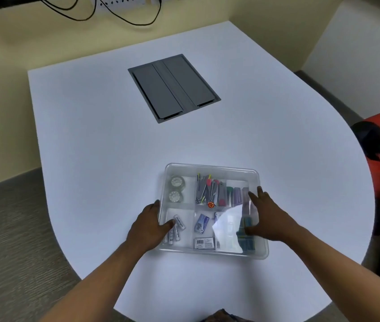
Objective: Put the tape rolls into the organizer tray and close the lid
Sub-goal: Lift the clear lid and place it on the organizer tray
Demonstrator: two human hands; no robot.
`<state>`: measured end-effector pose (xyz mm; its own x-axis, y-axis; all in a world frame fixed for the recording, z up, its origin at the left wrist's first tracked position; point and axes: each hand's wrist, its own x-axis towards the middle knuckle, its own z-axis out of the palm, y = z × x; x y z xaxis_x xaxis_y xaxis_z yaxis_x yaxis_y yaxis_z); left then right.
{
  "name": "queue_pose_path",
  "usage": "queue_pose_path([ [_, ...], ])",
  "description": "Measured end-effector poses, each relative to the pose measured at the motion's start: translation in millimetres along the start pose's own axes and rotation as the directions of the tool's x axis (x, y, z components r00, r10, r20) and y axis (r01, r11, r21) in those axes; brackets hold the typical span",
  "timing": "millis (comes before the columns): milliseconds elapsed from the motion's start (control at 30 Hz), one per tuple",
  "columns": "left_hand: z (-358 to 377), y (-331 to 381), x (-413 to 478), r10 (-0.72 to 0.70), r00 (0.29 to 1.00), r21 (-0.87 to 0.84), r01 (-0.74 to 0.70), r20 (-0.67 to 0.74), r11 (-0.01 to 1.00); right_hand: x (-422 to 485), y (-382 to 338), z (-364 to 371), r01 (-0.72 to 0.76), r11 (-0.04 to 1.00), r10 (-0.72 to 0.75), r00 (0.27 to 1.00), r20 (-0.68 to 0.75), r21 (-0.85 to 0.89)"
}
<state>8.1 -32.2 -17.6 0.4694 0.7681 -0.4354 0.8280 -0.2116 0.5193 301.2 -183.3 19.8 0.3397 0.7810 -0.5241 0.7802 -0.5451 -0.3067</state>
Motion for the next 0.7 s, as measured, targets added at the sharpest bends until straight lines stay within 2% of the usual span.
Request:
queue_pose_path([
  [100, -7, -4, -3, 0.17, 0.985, 0.218, -0.164, -0.01, 0.962, -6, 4, 3, 0.043, 0.982, -0.023, 0.994, 0.108, -0.183],
  [167, -14, -8, -5, 0.253, 0.966, 0.356, -0.257, 0.059, 0.898, -10, 5, 5, 0.063, 0.957, -0.022, 0.989, 0.148, -0.283],
  [300, -31, -10, -4, 0.227, 0.945, 0.465, -0.314, 0.234, 0.828, -12, 6, 8, 0.097, 0.929, -0.048, 0.989, 0.143, -0.357],
  [467, -36, -2, 0, 0.208, 0.942, 0.567, -0.325, 0.263, 0.757, -11, 8, 9, 0.131, 0.921, -0.089, 0.987, 0.13, -0.368],
  [700, -33, 5, 4, 0.196, 0.948, 0.602, -0.311, 0.25, 0.736, 2, 13, 0, 0.171, 0.905, -0.111, 0.979, 0.171, -0.39],
])
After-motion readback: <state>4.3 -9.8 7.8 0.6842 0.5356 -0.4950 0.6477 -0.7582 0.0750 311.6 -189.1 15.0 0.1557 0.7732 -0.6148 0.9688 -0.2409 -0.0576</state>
